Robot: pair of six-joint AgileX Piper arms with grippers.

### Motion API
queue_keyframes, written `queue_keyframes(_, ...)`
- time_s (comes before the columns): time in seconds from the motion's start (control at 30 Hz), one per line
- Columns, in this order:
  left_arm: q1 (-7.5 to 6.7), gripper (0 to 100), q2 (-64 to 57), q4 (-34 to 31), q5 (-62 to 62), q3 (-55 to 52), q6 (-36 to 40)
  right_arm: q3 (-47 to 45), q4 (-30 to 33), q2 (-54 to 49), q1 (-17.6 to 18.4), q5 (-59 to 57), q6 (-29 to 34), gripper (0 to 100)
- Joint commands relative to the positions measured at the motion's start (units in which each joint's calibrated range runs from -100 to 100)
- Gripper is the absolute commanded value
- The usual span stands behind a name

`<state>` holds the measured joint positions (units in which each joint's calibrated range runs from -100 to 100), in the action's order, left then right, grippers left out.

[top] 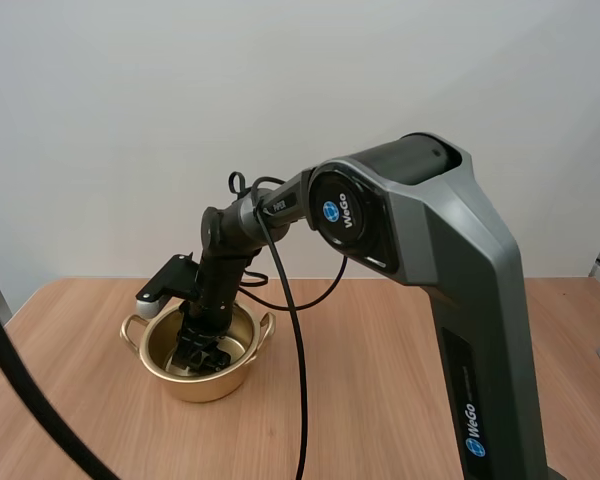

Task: Open the pot, put the car inside, and close it

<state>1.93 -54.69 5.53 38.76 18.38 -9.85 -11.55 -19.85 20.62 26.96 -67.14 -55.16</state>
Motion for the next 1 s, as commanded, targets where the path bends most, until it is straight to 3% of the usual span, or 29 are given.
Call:
queue_keyframes(0.0, -0.01, 0, 0.06, -0.01, -0.06, 0.05, 0.0, -0.02, 0.0, 0.06, 0.01, 0.41, 0.0, 19)
queue_keyframes(0.4, -0.01, 0, 0.06, -0.01, -0.06, 0.05, 0.0, -0.02, 0.0, 0.06, 0.01, 0.41, 0.0, 26)
queue_keyframes(0.47, -0.01, 0, 0.06, -0.01, -0.06, 0.05, 0.0, -0.02, 0.0, 0.06, 0.01, 0.41, 0.0, 33)
queue_keyframes(0.6, -0.01, 0, 0.06, -0.01, -0.06, 0.05, 0.0, -0.02, 0.0, 0.06, 0.01, 0.41, 0.0, 57)
queue_keyframes(0.67, -0.01, 0, 0.06, -0.01, -0.06, 0.05, 0.0, -0.02, 0.0, 0.06, 0.01, 0.41, 0.18, 63)
queue_keyframes(0.97, -0.01, 0, 0.06, -0.02, 0.55, 0.05, 0.0, -0.02, 0.0, -1.38, 0.01, 0.01, 0.31, 63)
